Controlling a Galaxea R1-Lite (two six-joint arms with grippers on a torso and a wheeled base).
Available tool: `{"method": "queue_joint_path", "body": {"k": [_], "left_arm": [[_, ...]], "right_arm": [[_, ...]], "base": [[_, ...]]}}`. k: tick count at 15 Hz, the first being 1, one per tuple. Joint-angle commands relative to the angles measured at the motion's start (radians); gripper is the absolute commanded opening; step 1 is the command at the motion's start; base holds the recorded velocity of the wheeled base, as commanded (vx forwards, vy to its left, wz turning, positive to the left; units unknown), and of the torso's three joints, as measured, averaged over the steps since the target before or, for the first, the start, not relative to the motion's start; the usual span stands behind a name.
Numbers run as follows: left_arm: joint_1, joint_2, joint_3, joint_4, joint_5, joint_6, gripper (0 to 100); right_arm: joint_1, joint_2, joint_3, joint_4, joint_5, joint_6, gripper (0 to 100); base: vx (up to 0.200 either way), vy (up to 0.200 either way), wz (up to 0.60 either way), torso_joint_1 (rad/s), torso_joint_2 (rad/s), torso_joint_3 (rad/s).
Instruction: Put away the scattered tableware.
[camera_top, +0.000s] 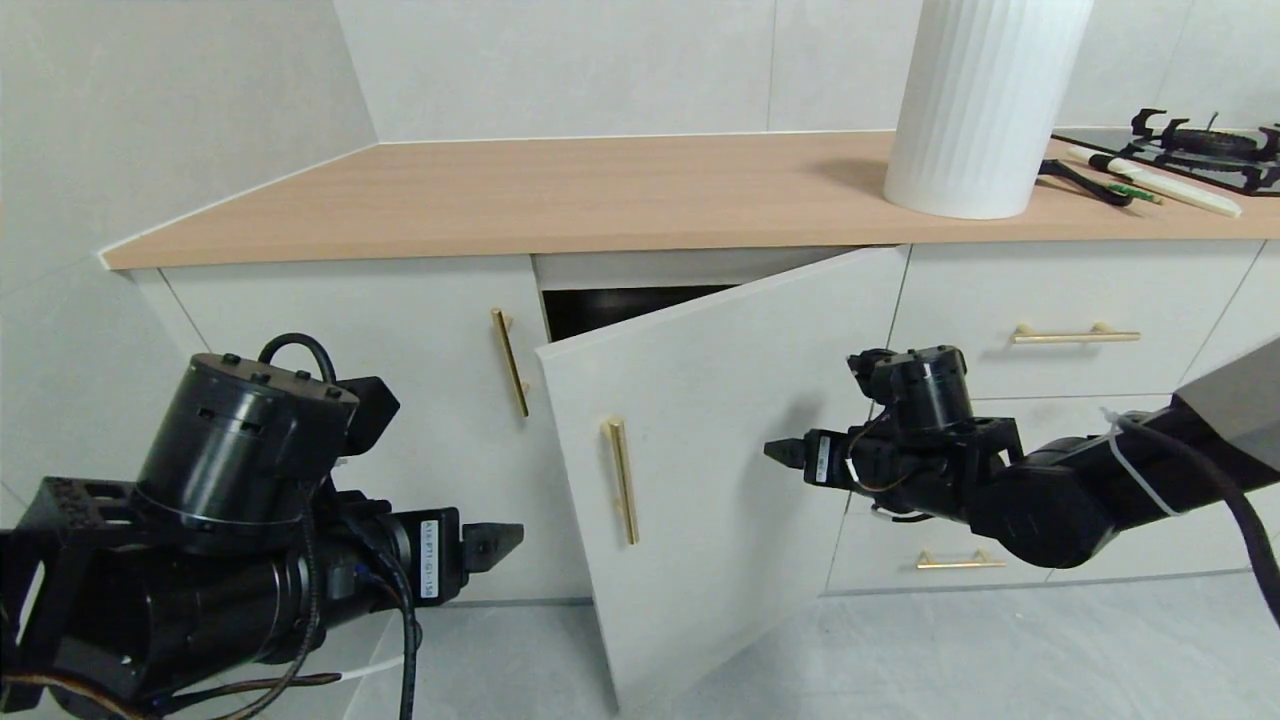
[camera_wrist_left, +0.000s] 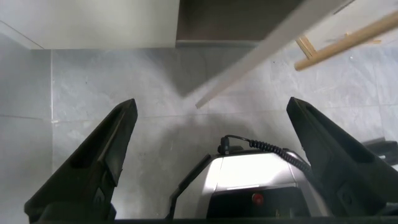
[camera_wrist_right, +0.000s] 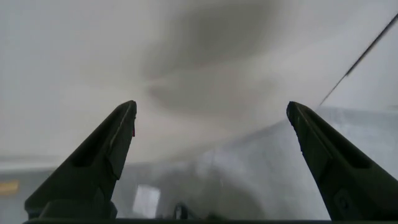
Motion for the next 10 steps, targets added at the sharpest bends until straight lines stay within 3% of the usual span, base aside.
{"method": "queue_joint_path", "body": {"k": [1,5,10], "left_arm": [[0.001,0.004,0.000,0.000,0.000,0.000,100],[-0.001,0.005,0.000,0.000,0.000,0.000,100],[0.001,0.008,0.001,0.000,0.000,0.000,100]], "right_arm": [[0.001,0.061,-0.050,-0.012,-0.040,0.035,100],[-0.004,0.144,-0.177,-0.021,-0.137,0.138,100],[-0.024,0.213,-0.274,-0.025,-0.238,0.164,100]], "base": [[0.000,0.000,0.00,0.000,0.00,0.000],[0.000,0.000,0.00,0.000,0.00,0.000],[0.000,0.000,0.00,0.000,0.00,0.000]]}}
